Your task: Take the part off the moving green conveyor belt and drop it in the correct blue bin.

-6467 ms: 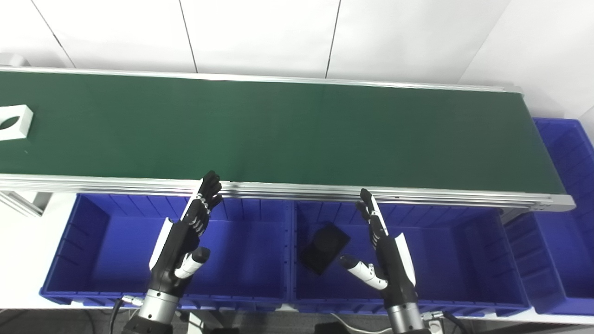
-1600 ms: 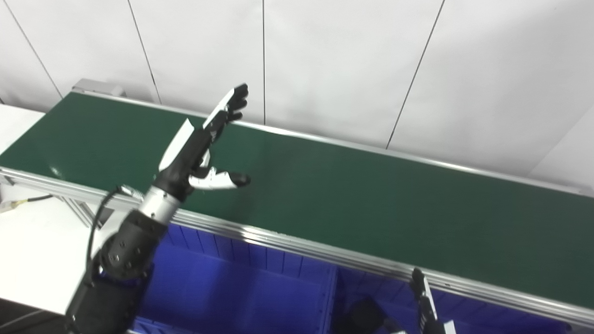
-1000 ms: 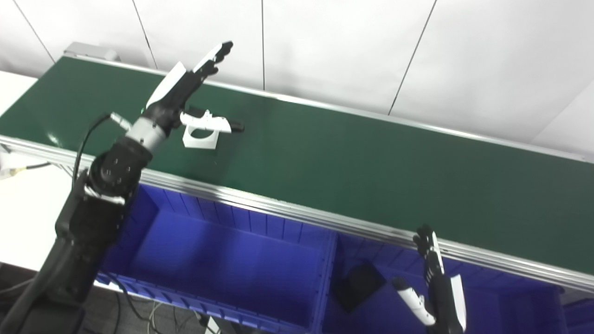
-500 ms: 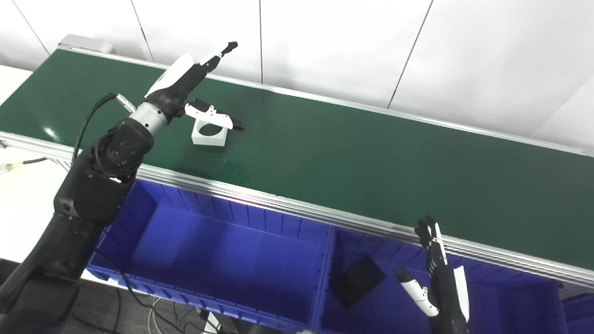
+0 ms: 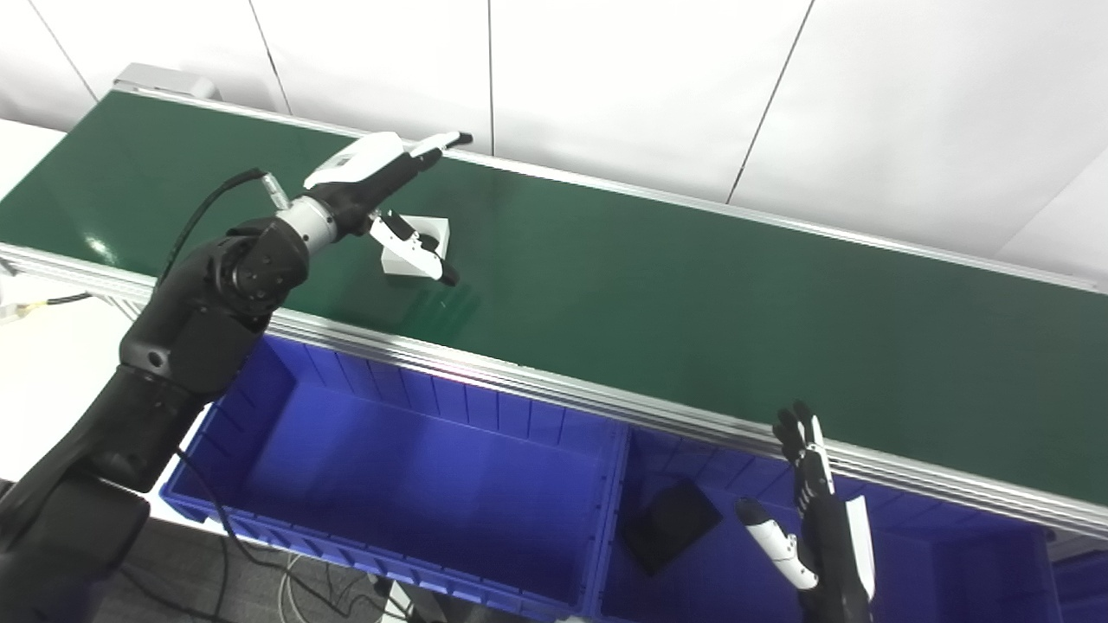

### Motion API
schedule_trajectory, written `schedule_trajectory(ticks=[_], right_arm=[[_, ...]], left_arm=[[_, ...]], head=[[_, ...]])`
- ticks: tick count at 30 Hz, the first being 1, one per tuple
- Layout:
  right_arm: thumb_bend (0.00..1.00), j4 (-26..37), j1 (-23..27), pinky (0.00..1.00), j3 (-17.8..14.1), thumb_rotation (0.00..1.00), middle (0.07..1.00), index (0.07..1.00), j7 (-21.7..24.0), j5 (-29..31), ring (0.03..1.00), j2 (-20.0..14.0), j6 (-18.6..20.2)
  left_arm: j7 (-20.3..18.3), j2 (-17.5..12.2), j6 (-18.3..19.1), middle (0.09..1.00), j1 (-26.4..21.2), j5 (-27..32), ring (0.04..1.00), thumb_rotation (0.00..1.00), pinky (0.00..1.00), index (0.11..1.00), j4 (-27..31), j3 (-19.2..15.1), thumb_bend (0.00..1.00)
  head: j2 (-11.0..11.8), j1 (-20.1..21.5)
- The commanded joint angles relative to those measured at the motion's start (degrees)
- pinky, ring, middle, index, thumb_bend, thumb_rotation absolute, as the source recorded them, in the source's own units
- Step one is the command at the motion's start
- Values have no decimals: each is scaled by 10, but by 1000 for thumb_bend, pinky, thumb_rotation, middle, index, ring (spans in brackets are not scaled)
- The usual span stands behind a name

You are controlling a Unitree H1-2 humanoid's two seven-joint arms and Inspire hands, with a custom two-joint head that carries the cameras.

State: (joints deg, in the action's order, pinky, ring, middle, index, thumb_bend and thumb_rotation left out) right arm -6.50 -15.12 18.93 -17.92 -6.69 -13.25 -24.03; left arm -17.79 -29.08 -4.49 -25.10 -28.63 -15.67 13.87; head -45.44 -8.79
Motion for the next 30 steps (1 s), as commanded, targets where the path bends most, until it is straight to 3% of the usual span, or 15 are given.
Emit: schedule_trajectory(ticks=[1, 5, 8, 12, 18, 21, 25, 30], right_arm=[[785, 6, 2, 964, -3, 723, 947, 1000, -1, 2, 932, 2, -29], [782, 5, 2, 959, -2, 719, 946, 1000, -3, 2, 931, 1, -29], [781, 4, 3, 952, -2, 723, 945, 1000, -3, 2, 929, 0, -29], [797, 5, 2, 955, -3, 737, 945, 1000, -2, 3, 930, 1, -29], [788, 10, -2, 961, -2, 746, 945, 1000, -1, 3, 932, -2, -29], [783, 13, -5, 961, -4, 743, 945, 1000, 2, 7, 934, -1, -29], [785, 16, -6, 959, -6, 744, 945, 1000, 5, 9, 935, -1, -29], [785, 19, -9, 962, -9, 744, 945, 1000, 12, 11, 936, 0, -29]], left_arm=[[5, -10, -1, 973, -23, -4, 959, 383, 890, 940, -1, -3, 934], [14, -8, -16, 967, -25, -20, 952, 353, 896, 932, -10, 10, 916], [18, -4, -9, 962, -26, -42, 940, 192, 882, 912, -10, 20, 846], [31, 1, -3, 951, -27, -69, 920, 98, 854, 897, -18, 28, 818], [47, 10, 23, 953, -32, -112, 920, 98, 820, 896, -31, 36, 794], [65, 17, 21, 956, -38, -124, 920, 78, 816, 893, -51, 38, 788], [99, 28, 10, 948, -49, -137, 920, 73, 883, 887, -83, 42, 783], [115, 38, 6, 951, -63, -136, 925, 78, 892, 895, -116, 47, 759]], head=[[-1, 0], [2, -5], [2, -5], [2, -6], [1, -9], [0, -11], [-1, -12], [-4, -12]])
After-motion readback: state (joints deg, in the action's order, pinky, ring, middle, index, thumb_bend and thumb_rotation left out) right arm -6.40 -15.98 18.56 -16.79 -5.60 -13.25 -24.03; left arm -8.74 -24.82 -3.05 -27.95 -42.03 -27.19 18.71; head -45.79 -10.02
